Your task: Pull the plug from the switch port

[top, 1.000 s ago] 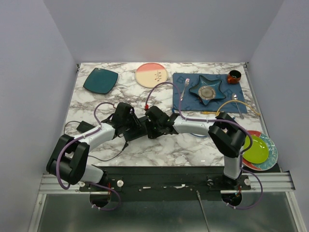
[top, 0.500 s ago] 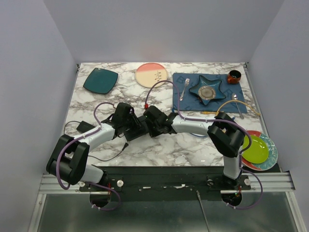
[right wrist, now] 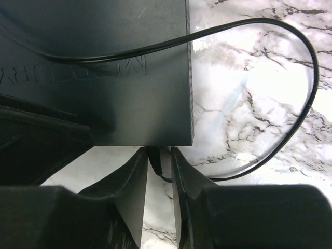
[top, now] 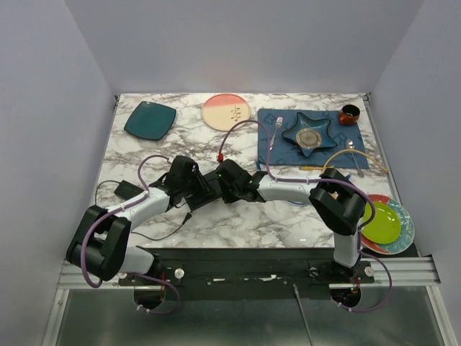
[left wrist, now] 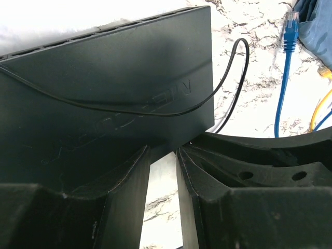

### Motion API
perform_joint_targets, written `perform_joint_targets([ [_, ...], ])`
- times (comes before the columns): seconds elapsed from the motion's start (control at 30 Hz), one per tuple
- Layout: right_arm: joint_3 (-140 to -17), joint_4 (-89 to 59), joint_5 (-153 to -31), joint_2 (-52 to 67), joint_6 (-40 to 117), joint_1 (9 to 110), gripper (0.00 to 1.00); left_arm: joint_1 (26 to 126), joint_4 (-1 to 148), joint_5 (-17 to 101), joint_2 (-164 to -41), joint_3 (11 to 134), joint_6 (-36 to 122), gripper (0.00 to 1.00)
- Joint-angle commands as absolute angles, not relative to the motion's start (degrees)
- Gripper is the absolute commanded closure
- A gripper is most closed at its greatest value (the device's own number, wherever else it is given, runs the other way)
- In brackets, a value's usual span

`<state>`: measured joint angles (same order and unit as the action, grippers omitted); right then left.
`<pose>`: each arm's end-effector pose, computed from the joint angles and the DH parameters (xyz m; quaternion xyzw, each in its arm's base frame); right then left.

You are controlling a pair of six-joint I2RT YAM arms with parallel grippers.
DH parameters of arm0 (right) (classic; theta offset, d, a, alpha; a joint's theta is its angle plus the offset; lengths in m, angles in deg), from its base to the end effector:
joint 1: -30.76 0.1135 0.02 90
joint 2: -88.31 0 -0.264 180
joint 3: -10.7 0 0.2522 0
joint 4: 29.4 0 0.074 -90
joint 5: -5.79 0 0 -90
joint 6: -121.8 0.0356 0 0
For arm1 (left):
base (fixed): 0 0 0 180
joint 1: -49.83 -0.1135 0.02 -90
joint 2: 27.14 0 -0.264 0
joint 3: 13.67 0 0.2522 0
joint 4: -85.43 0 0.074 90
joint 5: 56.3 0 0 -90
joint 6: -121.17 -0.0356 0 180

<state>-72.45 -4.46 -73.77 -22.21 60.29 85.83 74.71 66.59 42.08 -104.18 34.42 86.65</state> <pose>0.2361 0.3268 0.1585 -0.1881 0.9240 0.1501 0.2972 0.2290 -0.1119 0.1678 -0.2201 0.9044 -0.2838 0.2304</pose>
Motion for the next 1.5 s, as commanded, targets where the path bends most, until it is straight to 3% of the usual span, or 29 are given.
perform_joint_targets([
  [0.0,-69.8,-9.7,-68.1,-20.4,60.8,85.8,0.66,74.8,64.4,41.5,-104.0,32.6,85.8,0.59],
  [0.4,-62.5,-19.6,-62.9,-17.1,62.2,85.9,0.71,74.8,64.6,41.5,-103.8,31.8,86.1,0.59],
  [0.83,-60.4,-22.3,-63.9,-16.7,62.6,86.0,0.99,76.3,68.2,44.0,-100.5,27.9,88.6,0.58],
  [1.3,-60.9,-20.5,-65.9,-17.1,61.9,86.5,0.99,84.3,74.4,39.0,-105.6,27.3,93.0,0.6],
  [1.47,-60.1,-20.1,-67.0,-16.8,61.9,86.7,0.99,84.2,74.5,35.7,-110.3,29.9,95.1,0.67],
])
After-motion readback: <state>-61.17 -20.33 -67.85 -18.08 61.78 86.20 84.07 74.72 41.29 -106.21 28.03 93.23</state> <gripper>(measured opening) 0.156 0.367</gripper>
